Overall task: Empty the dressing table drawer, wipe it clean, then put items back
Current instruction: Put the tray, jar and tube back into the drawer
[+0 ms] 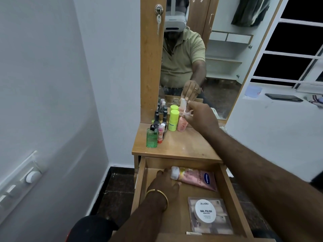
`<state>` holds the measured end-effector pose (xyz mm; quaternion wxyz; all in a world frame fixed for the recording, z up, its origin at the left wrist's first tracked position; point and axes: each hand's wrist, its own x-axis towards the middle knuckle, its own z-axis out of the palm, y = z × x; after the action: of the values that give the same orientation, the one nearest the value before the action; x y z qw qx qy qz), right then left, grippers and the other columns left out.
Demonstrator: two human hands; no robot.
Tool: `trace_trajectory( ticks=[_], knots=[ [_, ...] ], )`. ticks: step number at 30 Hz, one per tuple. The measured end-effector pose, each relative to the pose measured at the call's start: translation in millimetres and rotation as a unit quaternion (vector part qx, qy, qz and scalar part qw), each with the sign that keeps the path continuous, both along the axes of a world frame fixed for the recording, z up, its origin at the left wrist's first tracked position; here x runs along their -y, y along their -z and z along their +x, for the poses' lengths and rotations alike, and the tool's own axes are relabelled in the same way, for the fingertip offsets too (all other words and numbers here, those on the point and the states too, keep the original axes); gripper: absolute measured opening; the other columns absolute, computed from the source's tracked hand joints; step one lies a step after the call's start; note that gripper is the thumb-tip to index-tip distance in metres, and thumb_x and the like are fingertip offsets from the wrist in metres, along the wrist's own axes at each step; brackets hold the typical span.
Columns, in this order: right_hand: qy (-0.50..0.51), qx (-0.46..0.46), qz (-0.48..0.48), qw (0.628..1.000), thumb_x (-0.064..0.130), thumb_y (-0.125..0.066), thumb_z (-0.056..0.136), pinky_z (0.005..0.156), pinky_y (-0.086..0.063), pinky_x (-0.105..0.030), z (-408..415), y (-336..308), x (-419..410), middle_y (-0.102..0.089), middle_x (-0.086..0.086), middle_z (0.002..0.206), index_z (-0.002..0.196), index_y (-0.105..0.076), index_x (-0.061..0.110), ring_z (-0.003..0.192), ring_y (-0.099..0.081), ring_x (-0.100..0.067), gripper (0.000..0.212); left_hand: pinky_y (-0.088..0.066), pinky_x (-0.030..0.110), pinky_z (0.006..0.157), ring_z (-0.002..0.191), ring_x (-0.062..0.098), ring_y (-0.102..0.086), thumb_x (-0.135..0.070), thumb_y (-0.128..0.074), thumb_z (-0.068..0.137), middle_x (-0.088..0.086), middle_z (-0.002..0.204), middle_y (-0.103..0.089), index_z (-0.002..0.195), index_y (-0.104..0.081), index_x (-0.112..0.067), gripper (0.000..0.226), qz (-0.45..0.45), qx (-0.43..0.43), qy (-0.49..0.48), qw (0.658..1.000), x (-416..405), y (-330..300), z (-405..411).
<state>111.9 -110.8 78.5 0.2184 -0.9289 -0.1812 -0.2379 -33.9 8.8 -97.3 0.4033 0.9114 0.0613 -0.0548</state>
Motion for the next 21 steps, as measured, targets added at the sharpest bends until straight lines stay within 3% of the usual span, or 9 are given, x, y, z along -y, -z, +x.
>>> trace_trajectory(
  ticks=[3, 6, 8, 10, 13, 15, 17, 21],
  knots=[
    [-0.033, -0.003, 0.063, 0.997, 0.020, -0.077, 0.078, 0.065, -0.056, -0.038, -18, -7, 6, -0.063, 0.005, 0.090, 0.094, -0.061, 0.020, 0.078, -0.061, -0.014, 0.022, -0.053, 0.032, 0.087, 0.096, 0.012, -0.063, -0.054, -0.061, 0.078, -0.003, 0.114, -0.061, 0.112, -0.058, -0.030, 0.041, -0.026, 0.038, -0.030, 0.998, 0, -3, 2],
    [-0.049, 0.019, 0.153, 0.987, 0.024, -0.078, 0.078, 0.065, -0.055, -0.029, -57, -16, 20, -0.063, 0.006, 0.092, 0.096, -0.064, 0.020, 0.080, -0.060, -0.010, 0.023, -0.050, 0.030, 0.075, 0.084, 0.012, -0.060, -0.044, -0.059, 0.088, -0.003, 0.096, -0.062, 0.091, -0.056, -0.024, 0.020, -0.032, 0.086, -0.052, 0.994, -1, -12, -1],
    [-0.036, 0.015, 0.199, 0.979, 0.028, -0.079, 0.079, 0.065, -0.050, -0.019, -88, -18, 38, -0.064, 0.007, 0.090, 0.095, -0.067, 0.022, 0.081, -0.060, -0.008, 0.021, -0.050, 0.035, 0.074, 0.081, 0.013, -0.058, -0.039, -0.053, 0.093, -0.004, 0.088, -0.061, 0.084, -0.054, -0.023, 0.018, -0.024, 0.124, -0.046, 0.991, -2, -19, -3],
    [-0.015, -0.030, 0.236, 0.971, 0.030, -0.079, 0.079, 0.061, -0.046, -0.011, -118, -11, 59, -0.065, 0.011, 0.087, 0.093, -0.068, 0.024, 0.077, -0.060, -0.004, 0.018, -0.048, 0.033, 0.073, 0.082, 0.013, -0.057, -0.034, -0.051, 0.095, -0.007, 0.086, -0.060, 0.084, -0.053, -0.024, 0.015, -0.027, 0.145, -0.024, 0.989, 0, -22, -4],
    [0.022, -0.121, 0.264, 0.957, 0.029, -0.079, 0.079, 0.058, -0.048, -0.016, -144, 16, 82, -0.067, 0.010, 0.082, 0.086, -0.068, 0.029, 0.071, -0.062, -0.001, 0.013, -0.047, 0.030, 0.070, 0.080, 0.011, -0.057, -0.024, -0.055, 0.090, -0.008, 0.088, -0.059, 0.093, -0.056, -0.026, 0.004, -0.058, 0.149, 0.028, 0.987, 2, -21, -6],
    [0.057, -0.162, 0.262, 0.950, 0.027, -0.079, 0.079, 0.059, -0.048, -0.016, -151, 40, 89, -0.069, 0.008, 0.078, 0.082, -0.069, 0.026, 0.073, -0.064, -0.003, 0.010, -0.049, 0.027, 0.069, 0.078, 0.008, -0.058, -0.019, -0.059, 0.085, -0.005, 0.090, -0.062, 0.101, -0.058, -0.025, 0.017, -0.076, 0.134, 0.079, 0.985, 4, -19, -8],
    [0.084, -0.193, 0.265, 0.941, 0.024, -0.080, 0.078, 0.059, -0.046, -0.014, -153, 63, 92, -0.069, 0.006, 0.077, 0.078, -0.069, 0.022, 0.075, -0.065, -0.005, 0.011, -0.045, 0.015, 0.068, 0.078, -0.001, -0.057, -0.016, -0.065, 0.082, -0.007, 0.095, -0.063, 0.108, -0.058, -0.025, 0.028, -0.076, 0.101, 0.124, 0.984, 7, -19, -10],
    [0.126, -0.217, 0.243, 0.937, 0.028, -0.079, 0.078, 0.065, -0.054, -0.030, -148, 95, 93, -0.070, 0.004, 0.073, 0.075, -0.067, 0.021, 0.072, -0.067, -0.012, 0.015, -0.039, 0.003, 0.063, 0.071, -0.013, -0.054, -0.009, -0.068, 0.083, -0.012, 0.096, -0.063, 0.114, -0.062, -0.018, 0.033, -0.060, 0.068, 0.152, 0.984, 9, -16, -10]
  ],
)
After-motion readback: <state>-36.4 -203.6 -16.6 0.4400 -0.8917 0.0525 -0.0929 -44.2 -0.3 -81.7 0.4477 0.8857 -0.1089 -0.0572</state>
